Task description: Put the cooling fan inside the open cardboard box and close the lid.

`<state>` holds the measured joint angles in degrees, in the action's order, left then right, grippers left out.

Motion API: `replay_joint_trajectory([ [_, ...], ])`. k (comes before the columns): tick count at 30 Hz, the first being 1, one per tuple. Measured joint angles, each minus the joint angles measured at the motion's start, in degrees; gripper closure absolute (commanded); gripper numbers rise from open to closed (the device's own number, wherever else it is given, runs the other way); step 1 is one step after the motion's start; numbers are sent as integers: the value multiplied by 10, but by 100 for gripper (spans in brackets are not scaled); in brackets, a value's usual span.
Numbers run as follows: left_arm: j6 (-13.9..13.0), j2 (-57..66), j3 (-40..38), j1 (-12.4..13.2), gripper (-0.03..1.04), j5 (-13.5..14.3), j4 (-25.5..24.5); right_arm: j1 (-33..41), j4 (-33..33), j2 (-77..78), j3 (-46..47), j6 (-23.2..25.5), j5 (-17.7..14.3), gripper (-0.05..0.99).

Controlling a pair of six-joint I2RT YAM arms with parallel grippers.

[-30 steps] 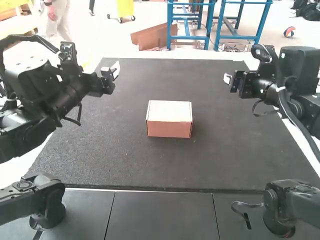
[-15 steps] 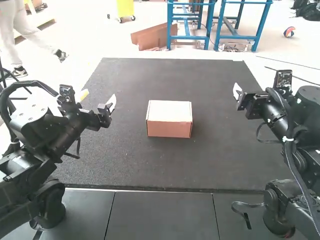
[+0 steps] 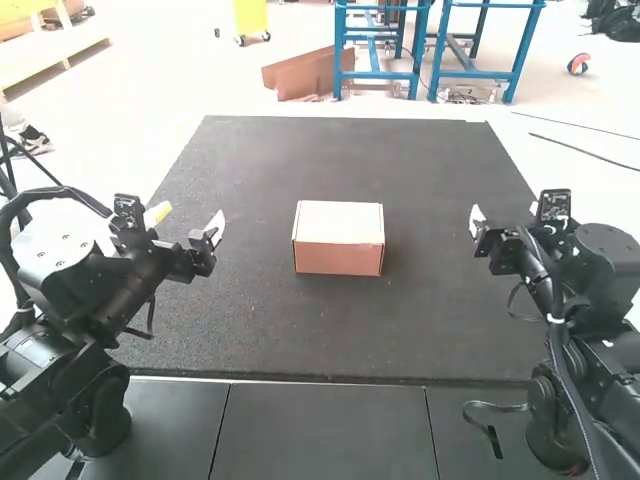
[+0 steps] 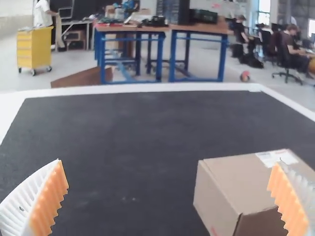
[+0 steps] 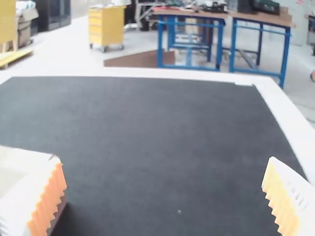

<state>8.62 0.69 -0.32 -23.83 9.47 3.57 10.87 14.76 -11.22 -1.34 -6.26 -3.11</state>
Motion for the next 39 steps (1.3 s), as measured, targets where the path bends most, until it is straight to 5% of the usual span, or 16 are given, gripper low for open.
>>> replay_joint_trajectory([
  [12, 17, 0, 0, 111, 5, 0, -25, -20, -107, 109, 11, 3, -4, 2],
  [26, -37, 0, 0, 119, 5, 0, -45, -47, -140, 109, 11, 33, -6, 2],
  [34, -39, 0, 0, 175, 5, 0, -56, -48, -142, 109, 11, 33, -6, 2],
  [39, -41, 0, 0, 182, 5, 0, -56, -48, -142, 109, 11, 33, -6, 2],
])
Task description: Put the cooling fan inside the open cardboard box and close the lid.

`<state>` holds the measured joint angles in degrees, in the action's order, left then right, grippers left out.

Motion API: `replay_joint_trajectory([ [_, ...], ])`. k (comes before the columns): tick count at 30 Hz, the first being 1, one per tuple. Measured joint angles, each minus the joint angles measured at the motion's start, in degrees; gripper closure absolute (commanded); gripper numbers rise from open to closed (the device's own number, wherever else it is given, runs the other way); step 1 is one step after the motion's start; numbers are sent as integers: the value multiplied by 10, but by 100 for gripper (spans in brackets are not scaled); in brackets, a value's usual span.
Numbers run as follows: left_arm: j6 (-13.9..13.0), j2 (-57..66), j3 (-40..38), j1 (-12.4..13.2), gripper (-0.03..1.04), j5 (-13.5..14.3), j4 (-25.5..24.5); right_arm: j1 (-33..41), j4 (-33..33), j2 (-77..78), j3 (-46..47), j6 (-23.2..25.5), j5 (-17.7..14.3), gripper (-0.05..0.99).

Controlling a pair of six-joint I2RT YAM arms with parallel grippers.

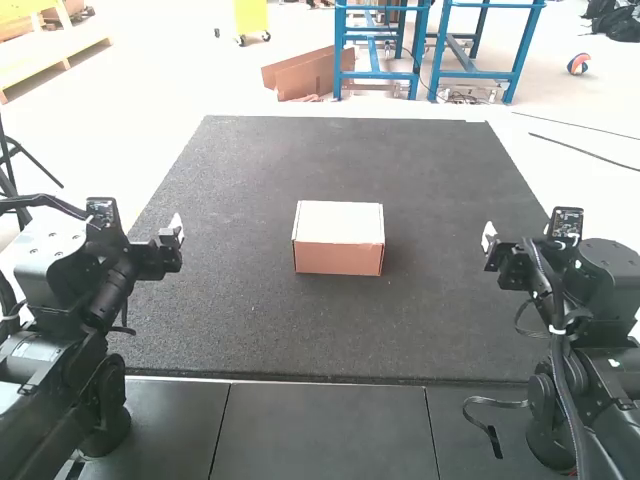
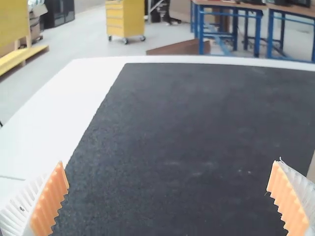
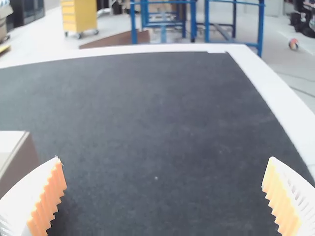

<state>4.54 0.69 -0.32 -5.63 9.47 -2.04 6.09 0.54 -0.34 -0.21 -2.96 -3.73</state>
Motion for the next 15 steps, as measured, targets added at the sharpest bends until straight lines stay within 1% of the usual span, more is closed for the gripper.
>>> replay_joint_trajectory([
  [15, -2, 0, 0, 0, 5, 0, 6, 0, 0, 0, 0, 0, 0, 2],
])
